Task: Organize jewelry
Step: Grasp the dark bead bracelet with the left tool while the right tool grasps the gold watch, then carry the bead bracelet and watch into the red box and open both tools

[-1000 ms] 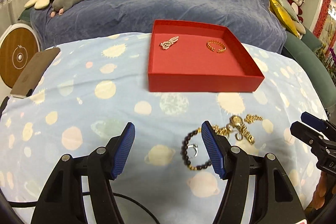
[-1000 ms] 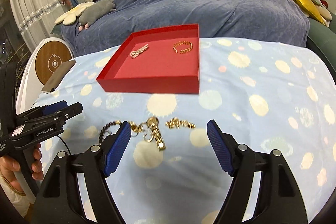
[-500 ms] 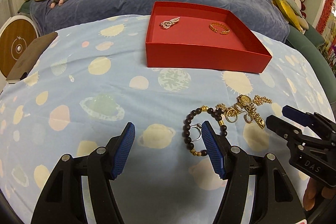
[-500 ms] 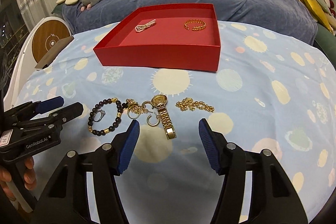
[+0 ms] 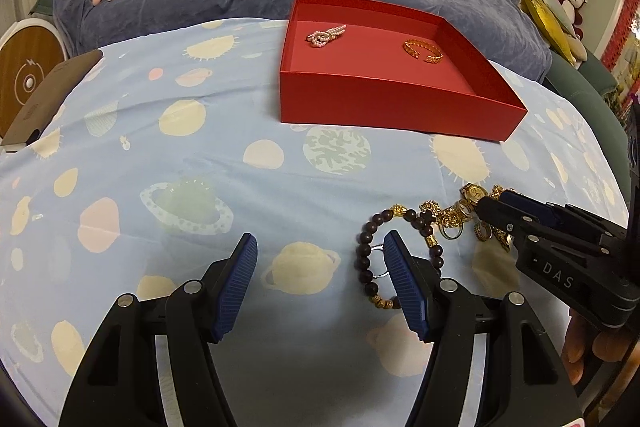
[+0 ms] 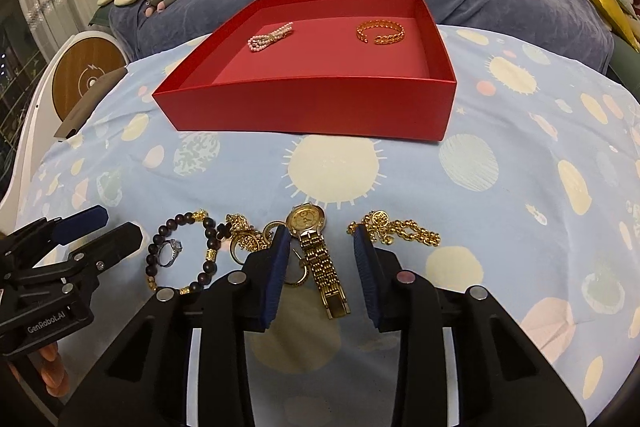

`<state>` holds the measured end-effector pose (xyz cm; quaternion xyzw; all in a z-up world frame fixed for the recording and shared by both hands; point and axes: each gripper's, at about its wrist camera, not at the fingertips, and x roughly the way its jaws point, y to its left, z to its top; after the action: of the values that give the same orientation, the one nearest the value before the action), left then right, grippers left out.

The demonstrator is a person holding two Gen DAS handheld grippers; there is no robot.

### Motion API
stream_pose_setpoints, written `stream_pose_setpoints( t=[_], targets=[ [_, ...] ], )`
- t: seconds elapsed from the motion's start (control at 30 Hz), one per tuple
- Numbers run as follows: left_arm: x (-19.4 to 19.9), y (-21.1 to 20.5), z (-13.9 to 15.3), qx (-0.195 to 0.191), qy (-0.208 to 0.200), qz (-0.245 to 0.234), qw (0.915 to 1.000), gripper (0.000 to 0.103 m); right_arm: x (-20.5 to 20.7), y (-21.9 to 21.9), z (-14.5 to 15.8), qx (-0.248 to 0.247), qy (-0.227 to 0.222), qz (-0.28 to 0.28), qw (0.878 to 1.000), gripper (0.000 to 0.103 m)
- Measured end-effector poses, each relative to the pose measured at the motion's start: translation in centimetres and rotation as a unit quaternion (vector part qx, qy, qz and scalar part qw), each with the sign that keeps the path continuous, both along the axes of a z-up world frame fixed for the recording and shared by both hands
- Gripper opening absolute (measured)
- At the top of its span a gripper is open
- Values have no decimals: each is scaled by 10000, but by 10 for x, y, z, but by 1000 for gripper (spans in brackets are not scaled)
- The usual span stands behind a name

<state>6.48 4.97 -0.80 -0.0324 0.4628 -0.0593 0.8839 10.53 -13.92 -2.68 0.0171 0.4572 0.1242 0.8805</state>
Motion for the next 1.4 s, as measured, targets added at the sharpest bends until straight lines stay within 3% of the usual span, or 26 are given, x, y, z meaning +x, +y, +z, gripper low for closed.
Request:
stream_pose_setpoints(
  t=[0.33, 0.43, 0.53, 0.9, 1.1, 1.27, 1.4],
  targets=[
    [4, -3, -3, -71, 10, -87, 9999, 63, 3, 4, -4, -107, -9, 77, 9999, 20],
    [3, -6, -4, -50, 8, -124, 9999, 62, 0, 2, -3, -164, 9, 67, 9998, 11],
    [4, -8, -5, -58, 9, -160, 9999, 61, -5, -2, 0, -75, 18, 60, 10000, 11],
    [10, -20, -13, -120, 70, -280, 9995, 39, -28, -16, 22, 95, -197, 99, 9997, 11],
    [11, -30, -14, -153, 62, -416, 9990, 14, -33, -20, 22, 87, -189, 118, 9997, 11],
    [9, -35, -12, -158, 35, -461, 9988, 6, -38, -23, 26, 95, -245, 134, 9996, 11],
    [5, -34, -3, -227, -32, -470, 9986, 6, -41, -29, 30, 117, -288, 98, 9995, 11]
  ],
)
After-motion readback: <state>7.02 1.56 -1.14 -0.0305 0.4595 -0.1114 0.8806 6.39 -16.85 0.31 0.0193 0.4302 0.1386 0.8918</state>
